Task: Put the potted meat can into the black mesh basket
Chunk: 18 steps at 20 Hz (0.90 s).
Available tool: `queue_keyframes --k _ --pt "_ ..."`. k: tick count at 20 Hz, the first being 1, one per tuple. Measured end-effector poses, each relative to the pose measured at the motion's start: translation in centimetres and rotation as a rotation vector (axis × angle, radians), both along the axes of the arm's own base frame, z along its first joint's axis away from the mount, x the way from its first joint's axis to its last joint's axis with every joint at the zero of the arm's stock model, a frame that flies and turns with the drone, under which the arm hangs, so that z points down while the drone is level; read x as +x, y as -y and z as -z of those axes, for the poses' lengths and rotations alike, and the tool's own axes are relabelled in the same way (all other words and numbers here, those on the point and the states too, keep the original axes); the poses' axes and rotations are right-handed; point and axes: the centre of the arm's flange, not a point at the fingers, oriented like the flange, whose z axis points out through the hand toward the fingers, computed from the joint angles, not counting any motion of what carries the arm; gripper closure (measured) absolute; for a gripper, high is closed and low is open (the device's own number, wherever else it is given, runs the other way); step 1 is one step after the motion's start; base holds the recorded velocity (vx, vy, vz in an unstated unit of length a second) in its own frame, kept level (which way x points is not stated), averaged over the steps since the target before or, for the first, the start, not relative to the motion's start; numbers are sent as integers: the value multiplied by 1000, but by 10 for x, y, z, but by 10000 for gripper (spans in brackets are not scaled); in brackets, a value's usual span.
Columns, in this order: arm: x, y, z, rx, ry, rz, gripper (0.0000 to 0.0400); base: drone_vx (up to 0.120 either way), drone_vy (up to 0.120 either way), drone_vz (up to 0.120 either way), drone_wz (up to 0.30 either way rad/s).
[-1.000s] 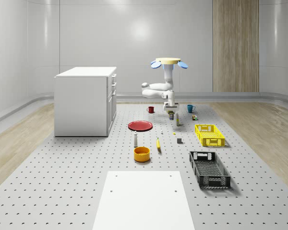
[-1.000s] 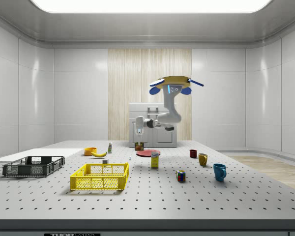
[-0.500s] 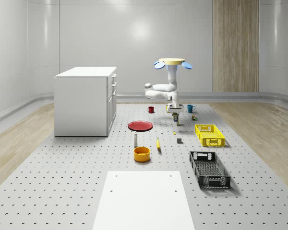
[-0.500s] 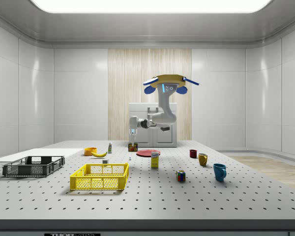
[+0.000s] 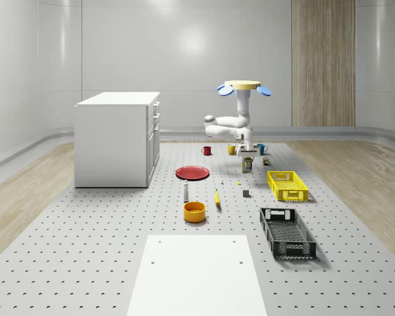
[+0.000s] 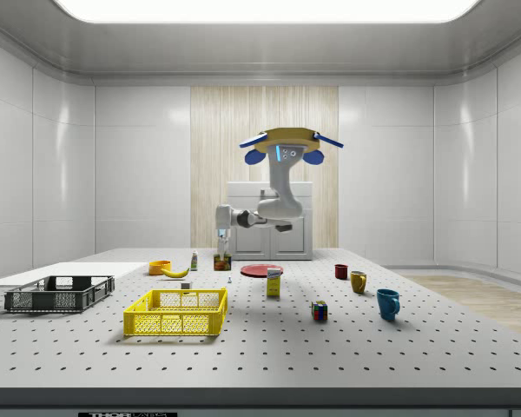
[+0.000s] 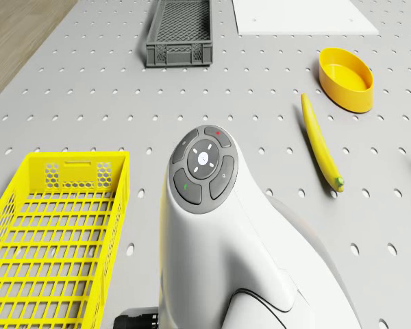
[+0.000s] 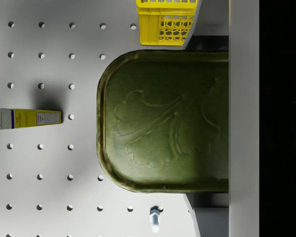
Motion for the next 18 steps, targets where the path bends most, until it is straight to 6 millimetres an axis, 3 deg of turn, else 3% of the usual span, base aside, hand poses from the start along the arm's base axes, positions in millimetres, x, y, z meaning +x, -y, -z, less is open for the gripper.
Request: queue_keyframes --k 14,18 --pt "0 0 0 0 0 -1 110 120 120 0 0" --pt "0 0 0 0 0 -1 110 120 0 0 0"
